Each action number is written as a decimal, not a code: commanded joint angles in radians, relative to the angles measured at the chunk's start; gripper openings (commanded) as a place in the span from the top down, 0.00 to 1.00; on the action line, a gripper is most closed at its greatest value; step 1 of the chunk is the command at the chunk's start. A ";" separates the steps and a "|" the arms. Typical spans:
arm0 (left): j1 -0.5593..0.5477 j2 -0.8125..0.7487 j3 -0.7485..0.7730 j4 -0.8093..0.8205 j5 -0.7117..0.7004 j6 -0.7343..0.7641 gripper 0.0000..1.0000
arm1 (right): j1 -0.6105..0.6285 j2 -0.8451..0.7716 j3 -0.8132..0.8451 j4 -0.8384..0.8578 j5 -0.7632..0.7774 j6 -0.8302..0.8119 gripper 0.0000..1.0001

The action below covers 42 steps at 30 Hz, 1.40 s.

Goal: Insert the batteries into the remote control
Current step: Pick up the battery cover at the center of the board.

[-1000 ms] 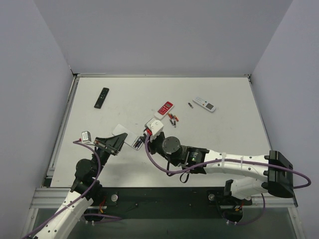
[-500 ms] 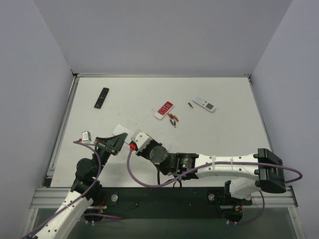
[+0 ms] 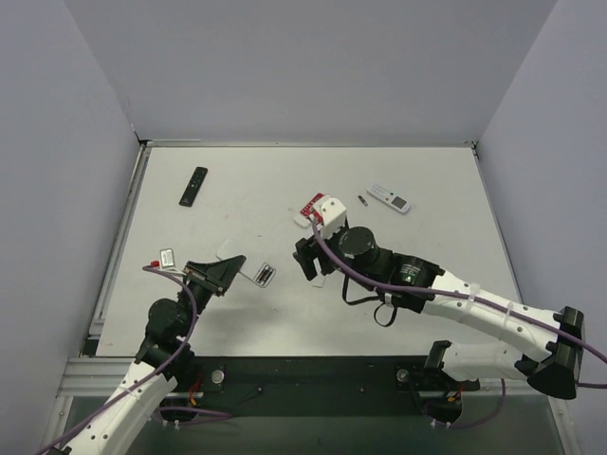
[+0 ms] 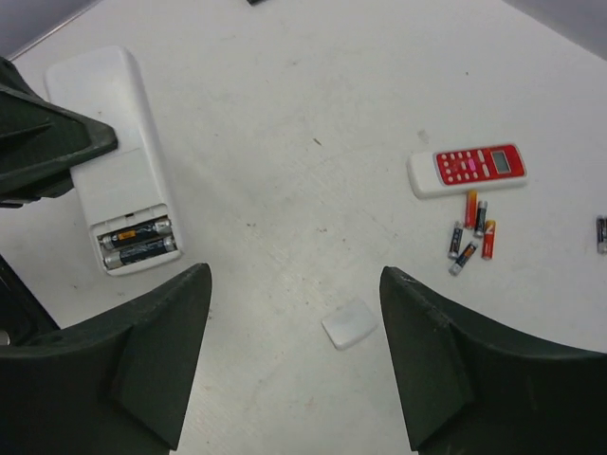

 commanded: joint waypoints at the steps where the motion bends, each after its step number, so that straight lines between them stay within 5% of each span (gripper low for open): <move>1: 0.002 0.027 -0.137 -0.007 0.005 0.076 1.00 | -0.131 -0.043 0.000 -0.200 -0.203 0.138 0.33; 7: 0.002 0.078 -0.137 -0.011 0.010 0.095 1.00 | -0.367 0.001 -0.081 -0.327 -0.537 0.099 0.32; 22: 0.002 0.168 -0.131 -0.105 0.016 0.017 1.00 | -0.366 0.391 -0.011 -0.380 -0.455 -0.169 0.26; 42: 0.002 0.149 -0.129 -0.143 0.027 0.006 1.00 | -0.292 0.696 0.201 -0.469 -0.392 -0.435 0.28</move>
